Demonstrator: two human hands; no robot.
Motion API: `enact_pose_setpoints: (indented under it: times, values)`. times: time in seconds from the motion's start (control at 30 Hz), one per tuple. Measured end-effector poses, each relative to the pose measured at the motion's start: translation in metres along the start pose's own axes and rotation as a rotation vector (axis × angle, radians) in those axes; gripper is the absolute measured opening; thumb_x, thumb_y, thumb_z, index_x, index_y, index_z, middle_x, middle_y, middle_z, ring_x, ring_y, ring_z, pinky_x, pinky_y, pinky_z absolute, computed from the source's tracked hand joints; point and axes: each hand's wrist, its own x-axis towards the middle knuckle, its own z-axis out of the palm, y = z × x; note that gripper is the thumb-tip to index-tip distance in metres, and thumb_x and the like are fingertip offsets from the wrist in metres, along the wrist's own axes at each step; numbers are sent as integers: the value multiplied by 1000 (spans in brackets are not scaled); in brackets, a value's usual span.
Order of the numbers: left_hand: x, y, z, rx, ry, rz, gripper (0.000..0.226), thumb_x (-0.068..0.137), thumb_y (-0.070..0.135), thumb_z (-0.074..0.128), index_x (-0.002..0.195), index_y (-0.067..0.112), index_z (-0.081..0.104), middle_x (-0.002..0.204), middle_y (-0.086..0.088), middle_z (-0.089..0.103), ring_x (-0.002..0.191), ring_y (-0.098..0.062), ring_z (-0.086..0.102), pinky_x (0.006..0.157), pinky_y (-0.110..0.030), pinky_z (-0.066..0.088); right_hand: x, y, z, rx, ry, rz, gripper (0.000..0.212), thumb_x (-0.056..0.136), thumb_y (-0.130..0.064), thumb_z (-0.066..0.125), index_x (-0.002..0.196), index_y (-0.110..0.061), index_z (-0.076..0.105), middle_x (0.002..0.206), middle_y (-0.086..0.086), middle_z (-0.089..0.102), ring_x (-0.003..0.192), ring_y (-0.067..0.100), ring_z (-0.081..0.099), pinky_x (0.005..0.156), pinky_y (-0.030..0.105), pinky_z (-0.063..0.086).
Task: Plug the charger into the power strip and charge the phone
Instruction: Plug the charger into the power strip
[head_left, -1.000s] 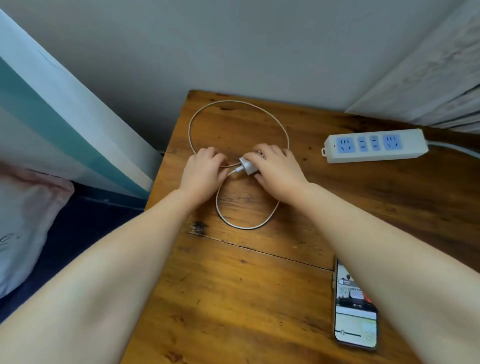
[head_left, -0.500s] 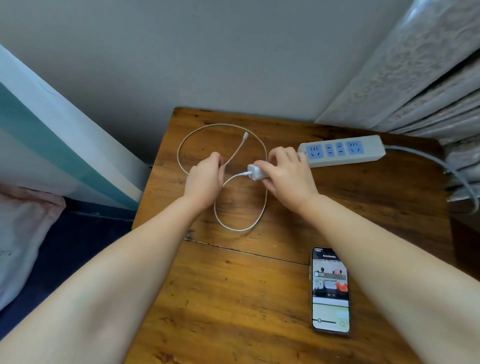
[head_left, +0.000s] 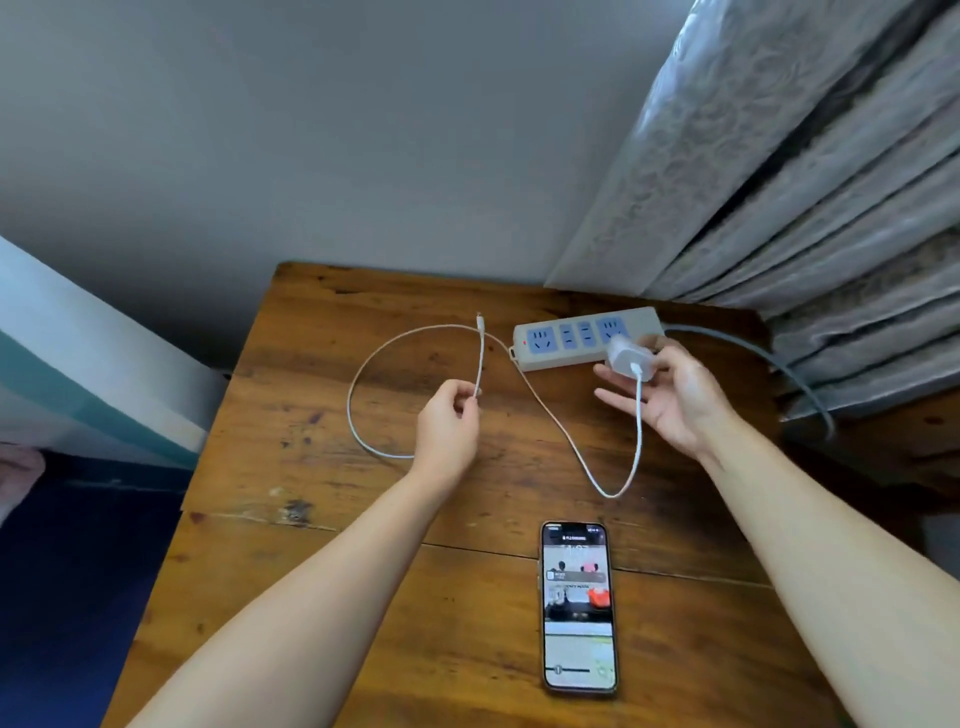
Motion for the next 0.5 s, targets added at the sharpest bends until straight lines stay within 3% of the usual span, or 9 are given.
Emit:
enact_pose_setpoints:
  times: [0.07,0.17,0.23,0.33,0.4,0.5]
  values:
    - [-1,-1,2,-6,-3,11,14,91,10,46,96,15,58,82,-4,61,77,-22,57,74,-33,47,9,-9,7,-101,21,63,26,96,-21,47,121,-16,45,113,19,57,82,28,68,48,32,58]
    - [-2,-3,2,-27,22,24,10,91,12,48,90,15,57,71,0,56,69,-19,52,64,-29,42,25,-25,14,-638,56,12,29,94,-14,51,120,-15,40,91,18,54,55,14,49,30,13,32]
    - [-2,-5,1,-30,37,30,10,91,14,49,86,14,58,68,0,54,66,-17,49,60,-25,40,36,-40,20,-1131,28,-56,34,89,-11,53,117,-20,38,73,10,51,50,13,44,35,16,30]
    - [-5,-8,2,-23,-4,42,10,92,15,51,86,13,59,67,1,52,65,-15,46,58,-20,38,48,-61,39,-1684,-65,-129,44,81,-18,63,115,-24,36,85,7,53,61,16,50,43,25,40]
    - [-7,-10,3,-1,-49,62,10,91,15,52,87,13,61,70,0,54,66,-14,47,57,-13,37,56,-64,55,-1872,-138,-163,50,80,-21,67,123,-21,41,101,8,53,70,17,51,49,26,40]
    - [-9,-13,6,8,-105,74,10,91,16,52,87,14,61,71,1,57,67,-14,49,59,-15,38,68,-61,72,-1966,-221,-146,57,79,-19,71,129,-18,44,116,11,56,87,23,58,61,30,48]
